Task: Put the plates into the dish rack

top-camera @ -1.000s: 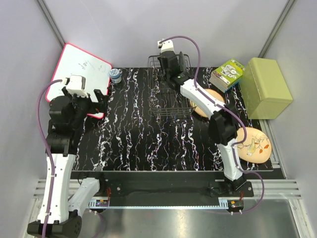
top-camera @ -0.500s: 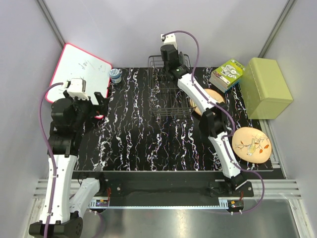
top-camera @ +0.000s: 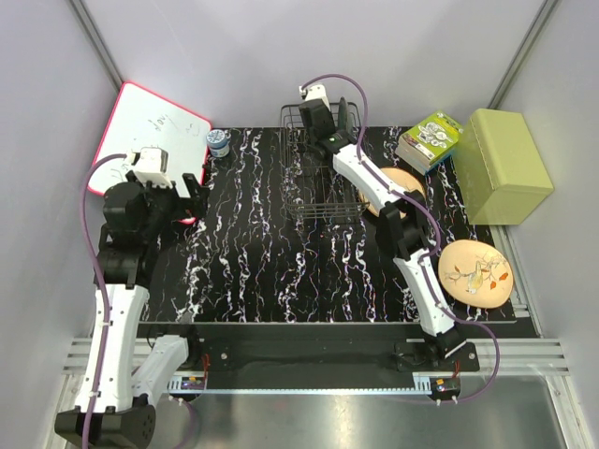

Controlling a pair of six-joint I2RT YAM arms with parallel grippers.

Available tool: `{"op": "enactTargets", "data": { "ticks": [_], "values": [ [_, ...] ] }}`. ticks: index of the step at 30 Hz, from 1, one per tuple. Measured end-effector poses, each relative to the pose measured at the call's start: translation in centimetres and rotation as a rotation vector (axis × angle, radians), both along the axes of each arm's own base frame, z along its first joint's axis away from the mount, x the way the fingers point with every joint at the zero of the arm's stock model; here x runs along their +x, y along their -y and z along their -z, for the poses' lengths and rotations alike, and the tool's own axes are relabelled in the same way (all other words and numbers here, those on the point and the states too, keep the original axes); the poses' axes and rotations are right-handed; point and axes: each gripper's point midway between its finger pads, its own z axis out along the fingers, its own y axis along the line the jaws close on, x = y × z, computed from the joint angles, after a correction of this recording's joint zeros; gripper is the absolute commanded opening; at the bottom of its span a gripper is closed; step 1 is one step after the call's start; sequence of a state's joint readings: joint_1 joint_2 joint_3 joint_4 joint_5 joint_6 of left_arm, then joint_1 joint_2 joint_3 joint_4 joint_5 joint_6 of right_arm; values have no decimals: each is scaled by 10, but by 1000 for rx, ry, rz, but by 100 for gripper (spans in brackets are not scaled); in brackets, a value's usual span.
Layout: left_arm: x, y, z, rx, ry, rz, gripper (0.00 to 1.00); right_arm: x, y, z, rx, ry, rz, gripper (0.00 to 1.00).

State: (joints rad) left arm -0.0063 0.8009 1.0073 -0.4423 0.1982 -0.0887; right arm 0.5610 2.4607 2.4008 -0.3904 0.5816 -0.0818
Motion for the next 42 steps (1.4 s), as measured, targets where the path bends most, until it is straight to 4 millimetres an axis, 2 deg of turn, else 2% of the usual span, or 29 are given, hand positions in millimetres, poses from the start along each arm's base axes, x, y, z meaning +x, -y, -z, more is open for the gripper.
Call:
{"op": "enactTargets", "data": {
  "ticks": [5, 8, 10, 13, 15, 16, 17, 21, 23, 27, 29, 31, 34, 36, 38, 39, 42],
  "values": [
    [0, 0, 2, 0, -5, 1, 99, 1, 3, 7, 27, -14, 21, 0],
    [0, 1, 2, -1, -5, 4, 99, 3, 4, 15, 42, -26, 25, 9],
    [0, 1, 2, -2, -5, 7, 99, 5, 3, 21, 45, -32, 22, 23],
    [0, 2, 2, -4, -5, 12, 99, 8, 4, 28, 44, -41, 19, 38],
    [0, 3, 2, -9, -6, 17, 99, 9, 6, 29, 35, -41, 25, 44],
    [-1, 4, 2, -12, -7, 19, 99, 10, 8, 26, 36, -33, 29, 51],
    [-1, 5, 2, -16, -7, 22, 99, 12, 9, 23, 40, -23, 31, 54],
    [-1, 6, 1, -25, -7, 27, 99, 10, 17, 7, 61, -16, 43, 59],
    [-1, 6, 1, -30, -7, 23, 99, 4, 21, -7, 74, -16, 45, 60],
    [0, 2, 1, -46, -11, -10, 99, -22, 34, -62, 98, -2, 46, 66],
    [1, -2, 0, -54, -10, -42, 99, -45, 49, -94, 122, 10, 44, 70],
    [0, -6, -1, -60, -6, -66, 99, -77, 71, -127, 155, 21, 40, 75],
    [0, -6, -3, -70, -2, -74, 99, -106, 123, -164, 203, 54, 69, 76],
    [-1, -2, -4, -83, 0, -52, 99, -126, 166, -176, 250, 53, 69, 77],
    [-1, 4, -5, -94, 7, -19, 99, -138, 198, -172, 289, 23, 73, 77],
    [-1, 8, -5, -99, 9, 2, 99, -142, 211, -163, 318, -9, 71, 77],
    [2, 19, 3, -104, -14, 50, 99, -147, 233, -114, 429, -156, 67, 77]
  ]
}}
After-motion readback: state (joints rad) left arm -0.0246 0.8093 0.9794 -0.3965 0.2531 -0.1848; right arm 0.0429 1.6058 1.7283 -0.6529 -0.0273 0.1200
